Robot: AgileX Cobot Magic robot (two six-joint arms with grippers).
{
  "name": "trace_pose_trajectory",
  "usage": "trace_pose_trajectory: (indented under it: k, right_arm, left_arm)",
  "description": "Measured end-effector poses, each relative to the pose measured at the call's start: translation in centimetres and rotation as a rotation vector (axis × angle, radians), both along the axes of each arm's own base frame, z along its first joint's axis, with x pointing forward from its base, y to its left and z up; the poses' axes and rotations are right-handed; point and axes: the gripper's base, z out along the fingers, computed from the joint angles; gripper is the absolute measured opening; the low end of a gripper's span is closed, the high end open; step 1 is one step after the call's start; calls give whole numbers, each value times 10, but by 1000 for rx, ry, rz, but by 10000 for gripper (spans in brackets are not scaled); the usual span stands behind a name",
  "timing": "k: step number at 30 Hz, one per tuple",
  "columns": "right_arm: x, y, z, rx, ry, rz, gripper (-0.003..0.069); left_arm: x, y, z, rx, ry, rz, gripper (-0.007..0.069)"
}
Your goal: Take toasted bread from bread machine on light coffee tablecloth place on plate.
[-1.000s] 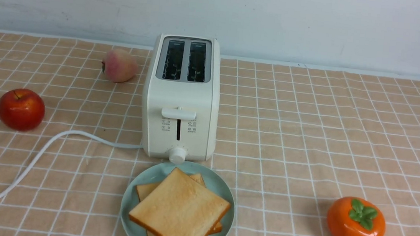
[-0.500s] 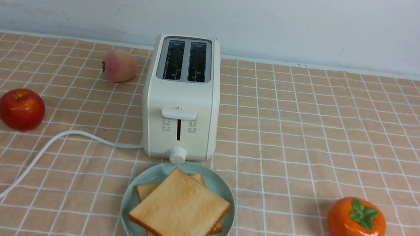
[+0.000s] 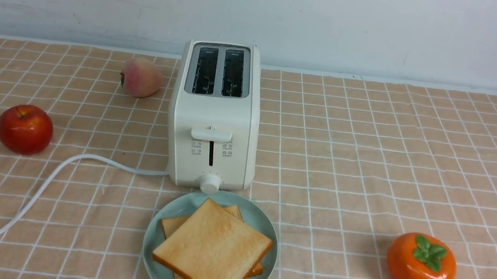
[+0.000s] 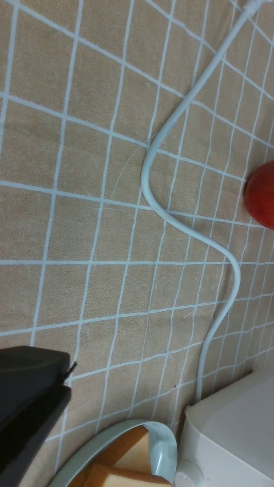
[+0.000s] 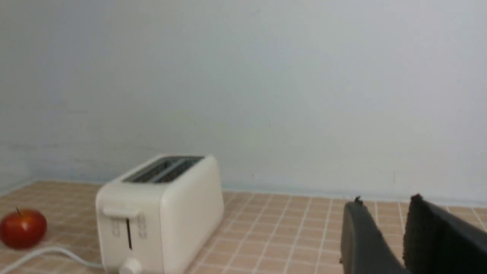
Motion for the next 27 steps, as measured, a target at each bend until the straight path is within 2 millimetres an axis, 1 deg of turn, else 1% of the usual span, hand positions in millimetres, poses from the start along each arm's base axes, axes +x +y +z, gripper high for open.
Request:
trace_pose_trajectory:
  k: [1,2,4,5,6,7,8,9,14,19,27]
  right_arm:
    - [1,0,-2,-6,5,-3,188]
    - [7,0,-19,-57,62,-42,188]
    - [12,-1,-40,-93,140,-91,190]
    - [15,-3,-55,-100,196,-125,190]
    - [17,-3,-65,-98,234,-140,191]
    - [17,-3,-65,-96,238,-145,191]
    - [20,-6,-88,-80,333,-190,192]
    - [19,-7,-100,-76,413,-218,195]
    - [19,-11,-103,-44,443,-280,199]
    - [19,-10,-103,-8,448,-282,203]
    - [19,-11,-103,-3,450,-284,216]
  left_arm:
    - [0,0,0,0,0,0,38]
    - [0,0,0,0,0,0,38]
    - [0,0,0,0,0,0,38]
    - [0,0,0,0,0,0,39]
    - [0,0,0,0,0,0,39]
    - [0,0,0,0,0,0,39]
    - [0,0,0,0,1,0,39]
    - [0,0,0,0,1,0,39]
    - [0,0,0,0,3,0,39]
    - [0,0,0,0,3,0,41]
    - [0,0,0,1,3,0,46]
